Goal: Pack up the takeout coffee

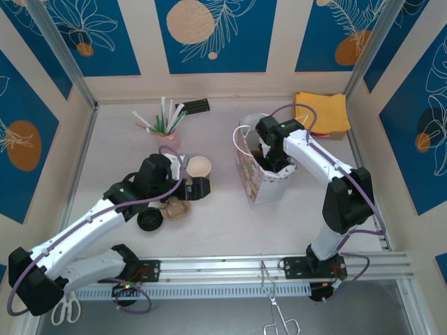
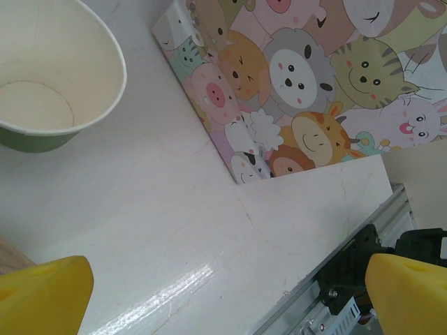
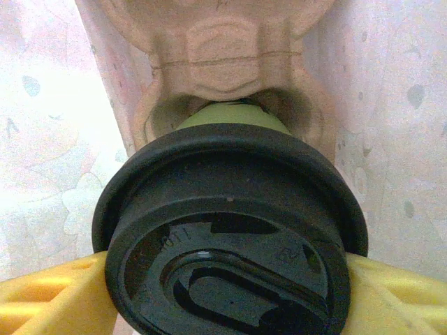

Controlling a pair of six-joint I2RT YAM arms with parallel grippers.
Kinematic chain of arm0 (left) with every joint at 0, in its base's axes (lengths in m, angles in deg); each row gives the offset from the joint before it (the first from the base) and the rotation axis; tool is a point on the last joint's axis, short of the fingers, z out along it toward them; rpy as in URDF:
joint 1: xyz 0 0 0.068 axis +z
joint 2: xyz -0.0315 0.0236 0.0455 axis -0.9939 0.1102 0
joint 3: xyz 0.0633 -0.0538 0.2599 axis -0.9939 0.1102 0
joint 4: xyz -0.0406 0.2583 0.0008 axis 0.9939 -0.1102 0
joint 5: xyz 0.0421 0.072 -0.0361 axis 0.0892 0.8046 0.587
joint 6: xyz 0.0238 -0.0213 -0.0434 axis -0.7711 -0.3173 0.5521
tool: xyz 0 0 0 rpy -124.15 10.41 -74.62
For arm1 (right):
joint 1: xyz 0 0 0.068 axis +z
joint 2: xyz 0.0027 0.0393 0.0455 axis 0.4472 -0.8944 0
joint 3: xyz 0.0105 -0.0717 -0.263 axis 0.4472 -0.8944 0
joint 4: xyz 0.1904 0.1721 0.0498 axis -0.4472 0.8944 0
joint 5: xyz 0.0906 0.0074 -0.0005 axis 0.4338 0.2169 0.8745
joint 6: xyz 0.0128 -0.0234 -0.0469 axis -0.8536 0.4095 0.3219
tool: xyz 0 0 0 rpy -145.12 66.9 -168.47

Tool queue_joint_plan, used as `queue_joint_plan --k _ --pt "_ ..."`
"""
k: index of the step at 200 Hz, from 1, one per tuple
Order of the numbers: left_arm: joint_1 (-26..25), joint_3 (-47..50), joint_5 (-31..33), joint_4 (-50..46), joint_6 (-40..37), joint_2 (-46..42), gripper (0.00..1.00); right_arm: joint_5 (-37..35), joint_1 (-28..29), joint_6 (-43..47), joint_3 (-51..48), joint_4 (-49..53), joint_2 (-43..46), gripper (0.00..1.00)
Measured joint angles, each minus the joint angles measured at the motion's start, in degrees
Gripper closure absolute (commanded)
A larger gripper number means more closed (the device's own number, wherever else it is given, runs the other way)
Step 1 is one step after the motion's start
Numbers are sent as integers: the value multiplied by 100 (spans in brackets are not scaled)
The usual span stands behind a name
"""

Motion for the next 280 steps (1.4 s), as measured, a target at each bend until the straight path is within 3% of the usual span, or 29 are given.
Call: queue_joint_plan --k 280 --pt "-50 2 2 0 90 -70 0 -61 7 -24 -4 0 -2 23"
